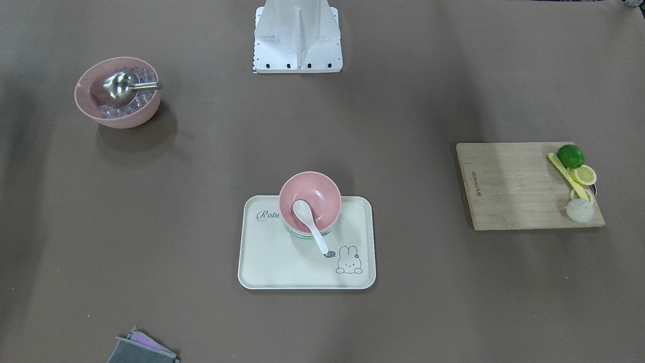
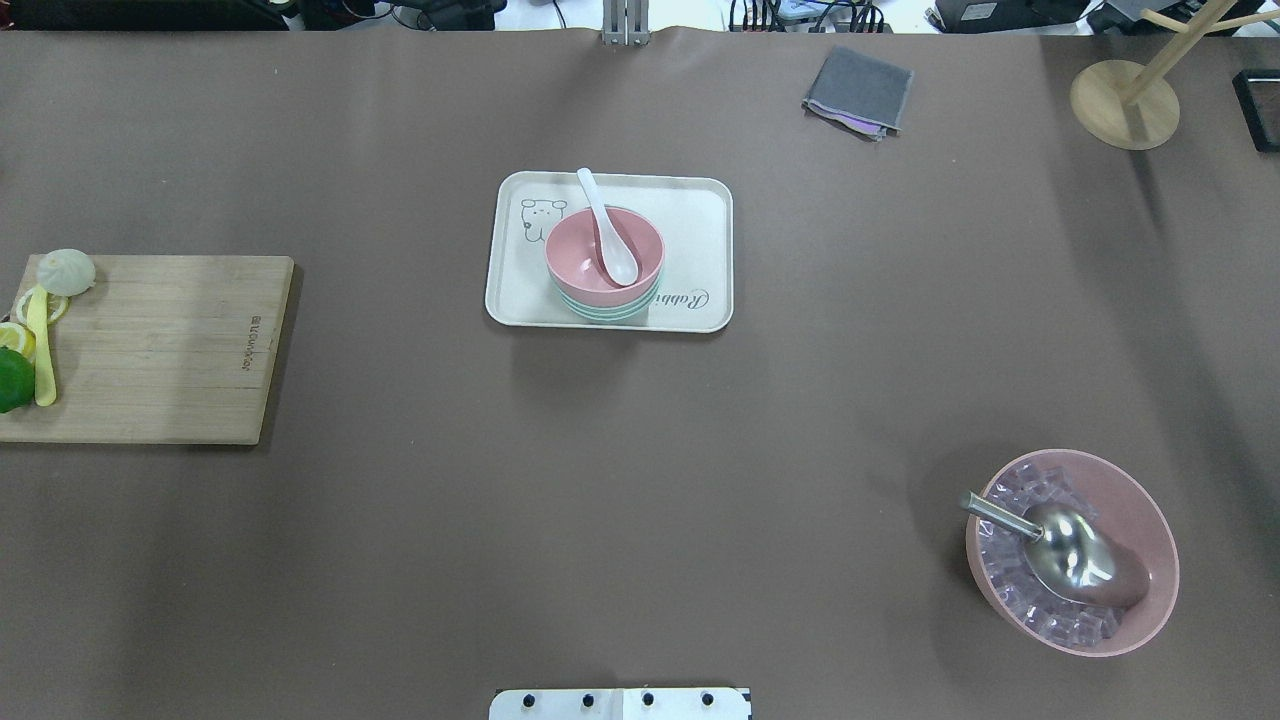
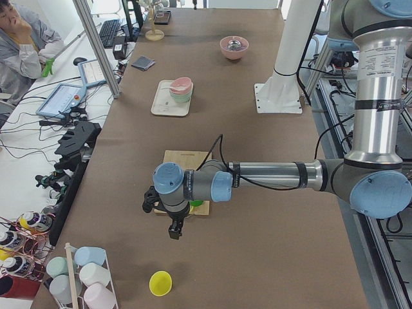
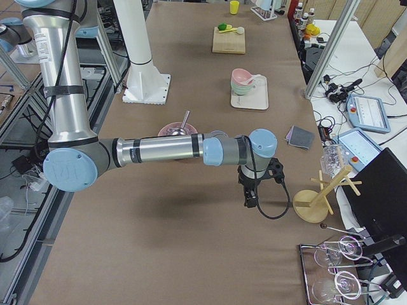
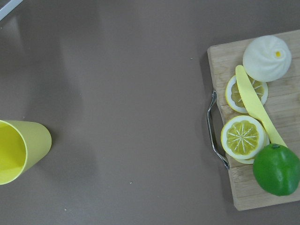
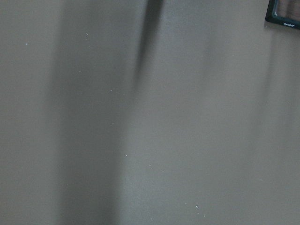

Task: Stack pink bowl on green and place spoon

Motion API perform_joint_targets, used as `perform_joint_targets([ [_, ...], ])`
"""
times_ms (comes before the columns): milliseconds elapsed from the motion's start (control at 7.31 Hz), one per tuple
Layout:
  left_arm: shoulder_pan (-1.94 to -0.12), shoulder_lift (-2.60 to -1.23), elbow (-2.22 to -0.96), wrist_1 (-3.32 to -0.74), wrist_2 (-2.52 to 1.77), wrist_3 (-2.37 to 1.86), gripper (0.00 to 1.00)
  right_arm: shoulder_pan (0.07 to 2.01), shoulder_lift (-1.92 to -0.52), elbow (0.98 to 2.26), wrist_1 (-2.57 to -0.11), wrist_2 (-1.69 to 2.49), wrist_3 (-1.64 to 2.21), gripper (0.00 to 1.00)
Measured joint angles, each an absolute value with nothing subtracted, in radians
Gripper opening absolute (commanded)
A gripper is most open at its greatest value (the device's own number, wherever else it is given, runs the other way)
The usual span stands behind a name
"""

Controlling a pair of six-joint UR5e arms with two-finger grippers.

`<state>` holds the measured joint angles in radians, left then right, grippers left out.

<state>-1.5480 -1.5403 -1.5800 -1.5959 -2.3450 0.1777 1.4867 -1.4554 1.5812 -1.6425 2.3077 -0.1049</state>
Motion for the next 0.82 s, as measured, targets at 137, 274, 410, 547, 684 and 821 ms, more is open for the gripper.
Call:
perform_joint_targets([
  [137, -1.548, -1.544, -1.588, -1.597, -2.346, 0.178, 0.99, 1.487, -1.455, 1.584, -1.642, 2.309, -0.100, 1.00],
  [274, -1.548, -1.547, -1.600, -1.595, -2.346, 0.179, 0.99, 1.487, -1.453, 1.586, -1.642, 2.308, -0.097, 1.00],
  [410, -1.548, -1.546, -1.616, -1.594, -2.345, 0.179, 0.99, 1.487, -1.450, 1.593, -1.641, 2.308, -0.093, 1.00],
  [547, -1.548, -1.544, -1.624, -1.594, -2.345, 0.179, 0.99, 1.487, -1.449, 1.602, -1.640, 2.308, -0.089, 1.00],
  [684, -1.548, -1.544, -1.625, -1.594, -2.345, 0.180, 0.99, 1.486, -1.450, 1.606, -1.640, 2.307, -0.088, 1.00],
  [821, -1.547, -1.545, -1.623, -1.594, -2.345, 0.180, 0.99, 1.487, -1.454, 1.608, -1.640, 2.307, -0.088, 1.00],
])
